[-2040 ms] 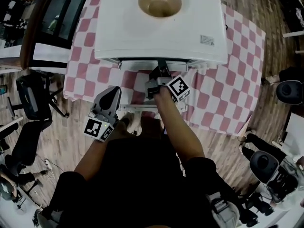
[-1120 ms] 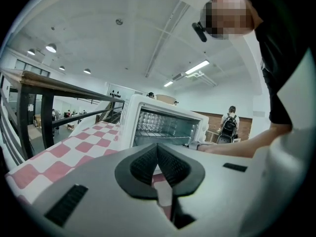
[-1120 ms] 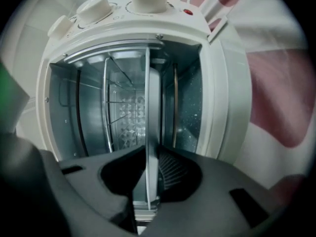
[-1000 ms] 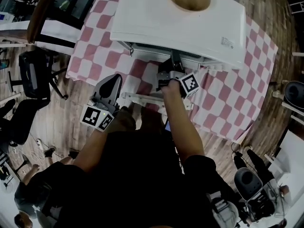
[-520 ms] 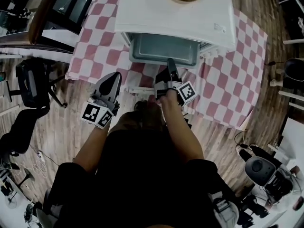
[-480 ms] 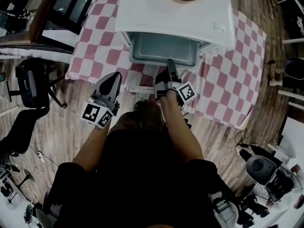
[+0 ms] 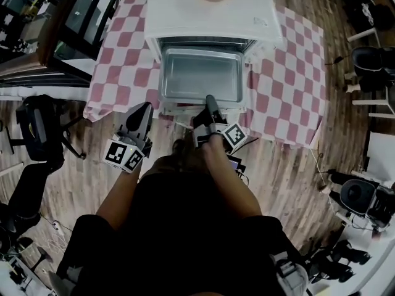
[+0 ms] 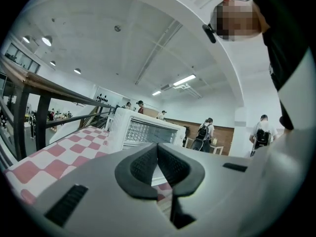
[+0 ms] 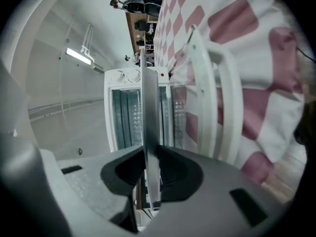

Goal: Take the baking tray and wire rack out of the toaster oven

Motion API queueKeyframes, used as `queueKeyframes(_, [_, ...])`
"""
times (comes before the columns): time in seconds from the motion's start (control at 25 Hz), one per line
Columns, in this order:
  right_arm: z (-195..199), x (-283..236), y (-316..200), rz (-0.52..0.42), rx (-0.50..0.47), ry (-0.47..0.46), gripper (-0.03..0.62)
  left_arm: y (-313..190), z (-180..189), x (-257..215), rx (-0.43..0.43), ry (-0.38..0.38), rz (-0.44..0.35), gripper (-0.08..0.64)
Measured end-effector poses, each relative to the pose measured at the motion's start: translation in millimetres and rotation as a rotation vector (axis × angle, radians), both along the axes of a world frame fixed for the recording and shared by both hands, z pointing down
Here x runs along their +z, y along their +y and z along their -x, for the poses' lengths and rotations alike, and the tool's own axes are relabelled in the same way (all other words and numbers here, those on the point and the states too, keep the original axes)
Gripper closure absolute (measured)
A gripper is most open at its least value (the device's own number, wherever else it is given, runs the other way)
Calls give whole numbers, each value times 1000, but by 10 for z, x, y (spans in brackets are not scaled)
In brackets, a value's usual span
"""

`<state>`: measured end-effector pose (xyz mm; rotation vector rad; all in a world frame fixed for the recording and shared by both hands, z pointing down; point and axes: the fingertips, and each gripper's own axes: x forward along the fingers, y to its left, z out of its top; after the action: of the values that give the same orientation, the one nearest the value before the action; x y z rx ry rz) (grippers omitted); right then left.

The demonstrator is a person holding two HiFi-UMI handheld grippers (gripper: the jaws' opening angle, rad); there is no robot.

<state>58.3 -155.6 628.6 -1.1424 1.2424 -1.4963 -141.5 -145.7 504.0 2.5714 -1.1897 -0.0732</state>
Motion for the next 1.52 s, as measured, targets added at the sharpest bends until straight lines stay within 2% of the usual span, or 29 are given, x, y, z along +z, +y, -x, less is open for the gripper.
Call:
queueKeyframes(0.2, [-20, -32, 409, -1, 18, -15, 511, 140, -20, 60, 28, 6, 0, 565])
queueKeyframes(0.4, [-334, -164, 737, -23, 83, 11, 511, 225, -229, 72, 107, 4, -4, 565])
queueKeyframes(0.52, [-656, -292, 984, -30, 140, 25, 511, 324, -485, -19, 150, 14, -1, 565])
queueKeyframes(0.68, [-1170, -483, 1300, -62, 248, 51, 511, 398, -918, -143, 240, 23, -37, 565])
queueKeyframes(1.04, [-1946, -541, 1777, -82, 450, 105, 511, 359, -1609, -132, 415, 34, -53, 565])
queueKeyframes(1.24, [-2317, -537, 1930, -99, 503, 87, 511, 326, -1958, -169, 481, 28, -71, 565])
queueKeyframes(1.52, [-3008, -496, 1885, -94, 538, 108, 511, 227, -2422, -174, 509, 6, -62, 565])
